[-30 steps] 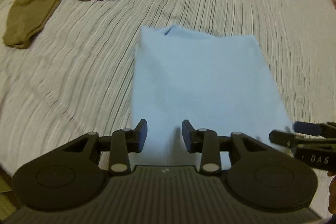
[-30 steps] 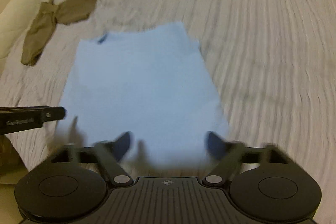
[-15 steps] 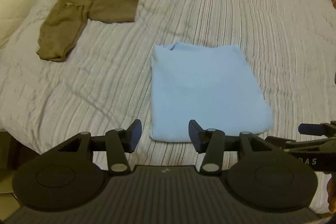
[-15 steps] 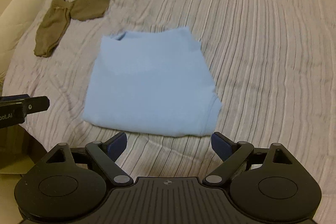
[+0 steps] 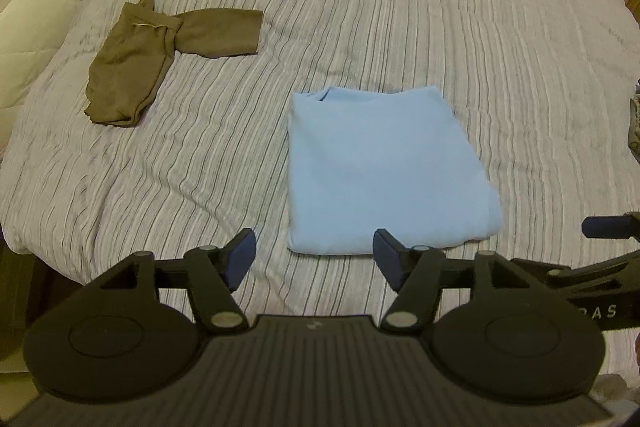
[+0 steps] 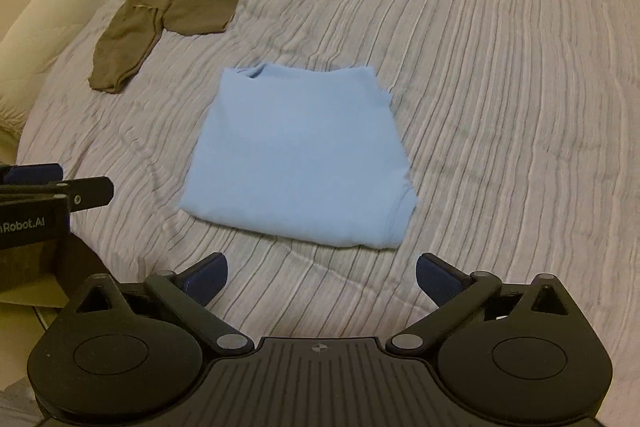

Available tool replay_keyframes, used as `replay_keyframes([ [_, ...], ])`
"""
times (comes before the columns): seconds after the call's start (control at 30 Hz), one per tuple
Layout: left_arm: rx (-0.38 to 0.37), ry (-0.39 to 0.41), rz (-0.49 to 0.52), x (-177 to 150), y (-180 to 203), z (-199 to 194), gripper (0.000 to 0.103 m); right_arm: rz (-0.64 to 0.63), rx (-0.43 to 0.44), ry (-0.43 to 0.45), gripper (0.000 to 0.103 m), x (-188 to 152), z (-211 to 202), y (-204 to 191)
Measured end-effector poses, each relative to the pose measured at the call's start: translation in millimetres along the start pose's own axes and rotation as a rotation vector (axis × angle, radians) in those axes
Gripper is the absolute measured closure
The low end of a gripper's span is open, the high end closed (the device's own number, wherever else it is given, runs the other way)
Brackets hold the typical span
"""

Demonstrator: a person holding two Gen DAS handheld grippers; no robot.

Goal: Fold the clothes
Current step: 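Release the sweatshirt and hold both grippers open above the folded bundle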

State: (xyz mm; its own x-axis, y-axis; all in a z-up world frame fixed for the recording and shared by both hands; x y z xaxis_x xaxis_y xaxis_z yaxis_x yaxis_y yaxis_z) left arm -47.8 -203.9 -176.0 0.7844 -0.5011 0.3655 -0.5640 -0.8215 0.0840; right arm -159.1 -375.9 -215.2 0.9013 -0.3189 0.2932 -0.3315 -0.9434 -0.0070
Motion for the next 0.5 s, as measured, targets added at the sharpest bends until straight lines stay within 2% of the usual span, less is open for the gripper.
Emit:
replay_keyframes([
  [0.5,-0.013,0.027,0.000,-6.4,0.2,-10.0,0.041,-0.014,-0.022,0.017,0.000,3.6,-6.9,0.1],
])
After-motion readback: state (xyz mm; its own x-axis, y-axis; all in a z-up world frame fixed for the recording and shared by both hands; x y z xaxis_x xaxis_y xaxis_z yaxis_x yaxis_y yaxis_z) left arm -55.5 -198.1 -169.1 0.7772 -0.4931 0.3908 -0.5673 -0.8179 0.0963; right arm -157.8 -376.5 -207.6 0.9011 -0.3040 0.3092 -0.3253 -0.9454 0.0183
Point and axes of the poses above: each gripper's, at about its wrist camera, not at the fingertips, and z roughly the way its jaws point, y to its right, x to its top, the point moved 1 cm from there along z, roughly the way its jaws point, and after that the axes turned 10 degrees about -x, right-handed, at the moved point
